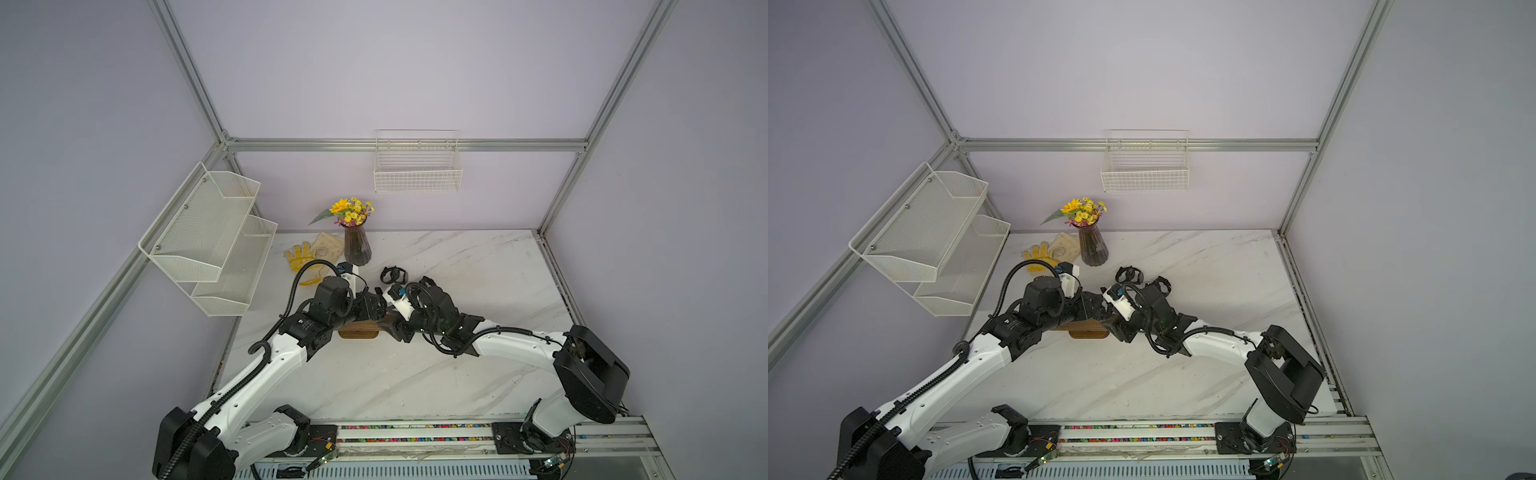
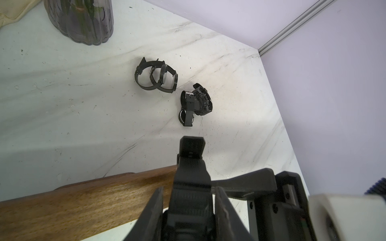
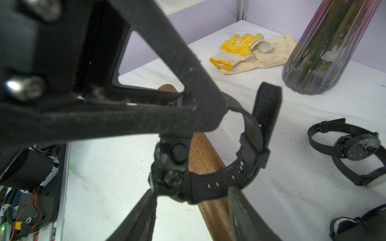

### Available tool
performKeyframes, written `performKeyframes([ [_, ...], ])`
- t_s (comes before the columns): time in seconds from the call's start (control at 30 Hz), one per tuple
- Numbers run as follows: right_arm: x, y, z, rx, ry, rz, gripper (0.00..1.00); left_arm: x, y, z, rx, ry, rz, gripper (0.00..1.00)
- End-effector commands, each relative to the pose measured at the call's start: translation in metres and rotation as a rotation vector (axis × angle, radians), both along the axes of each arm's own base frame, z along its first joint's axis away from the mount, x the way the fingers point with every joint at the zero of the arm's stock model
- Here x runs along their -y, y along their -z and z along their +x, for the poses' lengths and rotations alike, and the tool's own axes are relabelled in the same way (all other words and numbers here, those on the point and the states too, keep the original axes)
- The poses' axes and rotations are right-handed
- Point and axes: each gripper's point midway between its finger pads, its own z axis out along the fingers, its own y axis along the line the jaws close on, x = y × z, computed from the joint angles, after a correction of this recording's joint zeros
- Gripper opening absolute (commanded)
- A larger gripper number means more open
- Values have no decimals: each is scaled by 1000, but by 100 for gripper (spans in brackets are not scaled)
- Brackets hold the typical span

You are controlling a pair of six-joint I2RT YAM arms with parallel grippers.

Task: Place watch on stand
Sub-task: Pick up the watch at the center of the board.

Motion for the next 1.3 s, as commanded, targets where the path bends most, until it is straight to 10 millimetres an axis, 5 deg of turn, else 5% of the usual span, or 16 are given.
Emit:
performKeyframes([
  [0.0, -5, -24, -3, 131, -15, 50, 57, 13, -44, 6, 59, 34, -82, 26],
  [0.43, -5, -19, -4, 300, 17, -12, 43, 16, -43, 4, 9, 62, -59, 25],
  [0.8, -13, -20, -11, 280, -26, -20, 1, 13, -42, 4, 2, 57, -44, 29],
  [0.87, -14, -25, -12, 276, -33, -8, 0, 12, -42, 4, 5, 55, -39, 35],
  [1.1, -14, -29, -14, 271, -39, -7, 0, 1, -42, -9, 57, 66, -3, 84],
  [1.27, -18, -31, -16, 256, -61, 4, 0, 2, -37, -21, 73, 114, -3, 89],
])
